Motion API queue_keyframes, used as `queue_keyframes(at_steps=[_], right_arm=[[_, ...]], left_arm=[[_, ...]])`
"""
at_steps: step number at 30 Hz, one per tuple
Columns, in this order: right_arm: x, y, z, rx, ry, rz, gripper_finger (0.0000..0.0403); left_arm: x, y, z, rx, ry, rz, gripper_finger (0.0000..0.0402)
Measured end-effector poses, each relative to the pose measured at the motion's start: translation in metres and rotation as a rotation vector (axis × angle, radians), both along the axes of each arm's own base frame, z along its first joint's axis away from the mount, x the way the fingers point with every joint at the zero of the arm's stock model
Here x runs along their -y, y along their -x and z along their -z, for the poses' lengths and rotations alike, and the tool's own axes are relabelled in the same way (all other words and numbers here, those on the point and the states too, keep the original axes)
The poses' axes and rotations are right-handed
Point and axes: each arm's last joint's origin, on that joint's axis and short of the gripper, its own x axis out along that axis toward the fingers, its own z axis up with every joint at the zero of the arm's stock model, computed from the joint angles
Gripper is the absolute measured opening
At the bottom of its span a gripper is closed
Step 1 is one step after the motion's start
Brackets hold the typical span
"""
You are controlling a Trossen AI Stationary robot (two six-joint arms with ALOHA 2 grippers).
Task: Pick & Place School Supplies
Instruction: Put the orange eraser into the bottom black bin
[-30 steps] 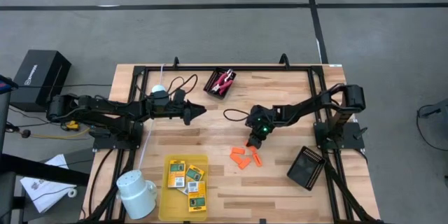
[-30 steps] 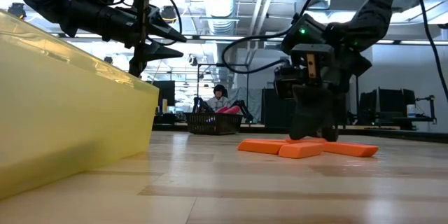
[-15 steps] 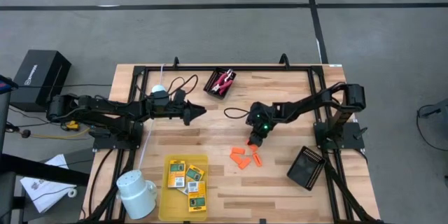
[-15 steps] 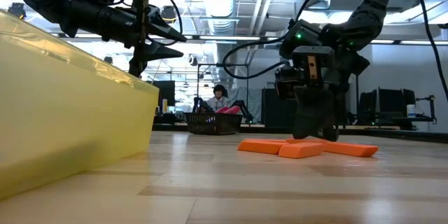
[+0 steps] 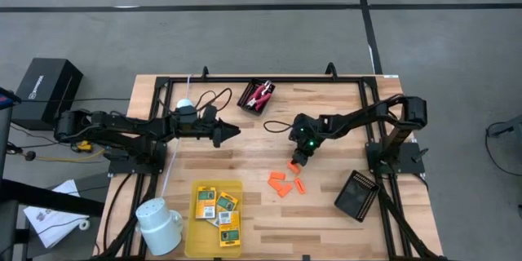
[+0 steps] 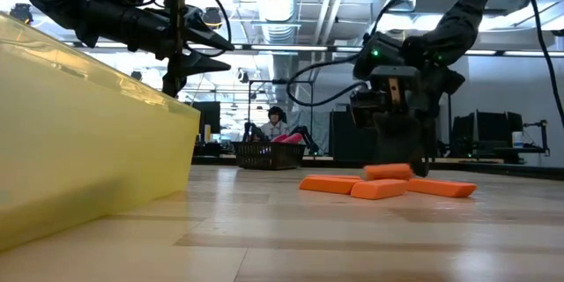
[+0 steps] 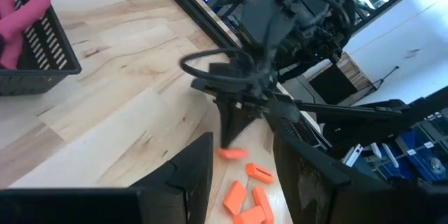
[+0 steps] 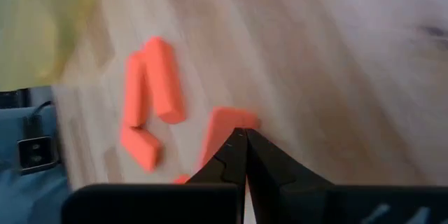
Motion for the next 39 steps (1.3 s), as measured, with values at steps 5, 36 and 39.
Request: queue_keyframes(at_steps=[5,36,39], right_arm=[[0.004,0.003,0.002,-0.018,0.02,0.006,0.0],[-0.001,0.007,-0.023,0.069,-0.032,-0.062,0.0],[-0.005,0.006,-0.02,0.056,-0.036,-0.078,0.0]], left_arm=[[0.0,0.0,0.0,0.0,0.0,0.0,0.0145],[0.001,0.0,0.0,0.0,0.001,0.017,0.0145],[0.0,0.0,0.0,0.0,0.0,0.017,0.0145]])
